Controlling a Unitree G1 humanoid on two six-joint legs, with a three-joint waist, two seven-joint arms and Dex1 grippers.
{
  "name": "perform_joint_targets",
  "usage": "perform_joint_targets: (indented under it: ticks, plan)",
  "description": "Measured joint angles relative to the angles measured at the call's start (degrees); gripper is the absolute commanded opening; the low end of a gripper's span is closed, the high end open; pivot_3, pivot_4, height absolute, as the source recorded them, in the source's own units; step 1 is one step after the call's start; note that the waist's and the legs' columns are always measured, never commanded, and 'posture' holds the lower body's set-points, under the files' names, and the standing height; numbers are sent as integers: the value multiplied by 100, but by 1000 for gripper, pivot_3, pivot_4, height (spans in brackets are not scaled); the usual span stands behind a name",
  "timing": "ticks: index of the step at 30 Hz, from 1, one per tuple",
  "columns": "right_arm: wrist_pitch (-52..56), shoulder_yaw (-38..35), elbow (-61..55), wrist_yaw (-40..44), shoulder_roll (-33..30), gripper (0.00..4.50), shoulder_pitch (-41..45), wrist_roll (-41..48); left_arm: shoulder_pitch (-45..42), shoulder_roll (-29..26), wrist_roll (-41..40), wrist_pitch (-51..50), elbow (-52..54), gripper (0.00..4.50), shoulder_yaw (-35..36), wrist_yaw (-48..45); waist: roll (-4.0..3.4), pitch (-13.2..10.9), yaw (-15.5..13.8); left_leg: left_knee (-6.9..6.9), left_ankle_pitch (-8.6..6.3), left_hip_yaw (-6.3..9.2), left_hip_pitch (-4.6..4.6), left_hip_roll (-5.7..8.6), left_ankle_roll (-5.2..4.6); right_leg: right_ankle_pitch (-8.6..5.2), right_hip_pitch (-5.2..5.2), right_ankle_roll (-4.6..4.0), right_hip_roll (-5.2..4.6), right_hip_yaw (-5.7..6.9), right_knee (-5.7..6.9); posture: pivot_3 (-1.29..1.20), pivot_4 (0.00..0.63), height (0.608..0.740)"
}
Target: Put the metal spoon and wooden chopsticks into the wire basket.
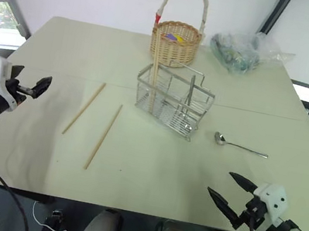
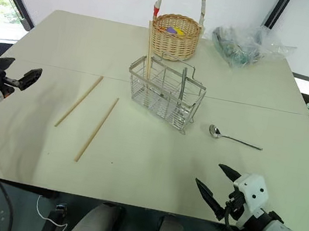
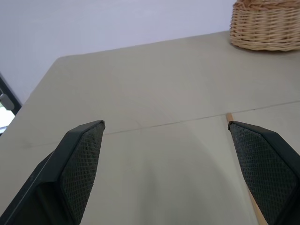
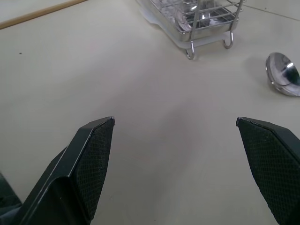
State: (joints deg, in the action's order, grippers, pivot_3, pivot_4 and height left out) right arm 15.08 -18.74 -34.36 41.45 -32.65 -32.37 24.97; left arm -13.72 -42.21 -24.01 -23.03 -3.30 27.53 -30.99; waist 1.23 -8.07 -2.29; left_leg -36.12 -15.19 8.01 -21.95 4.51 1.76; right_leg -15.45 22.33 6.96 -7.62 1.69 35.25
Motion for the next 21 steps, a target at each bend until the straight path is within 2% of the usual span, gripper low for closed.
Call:
perform_joint_targets:
  ticks: [14, 21]
  plan:
    - [257, -204, 9, 8, -229, 4312, 522, 111, -117, 0, 34, 94, -114, 4445, -147, -102, 3, 2, 1, 0, 1, -1, 3, 0, -1, 1, -3, 0, 0, 0, 0, 0, 150, 674]
    - [-96, -264, 768, 518, -512, 4312, 721, 35, -77, 2, -59, -64, 145, 4445, -144, -109, 4, 2, 5, -4, 1, -3, 7, 1, -1, 2, -8, 0, 0, 0, 0, 0, 150, 674]
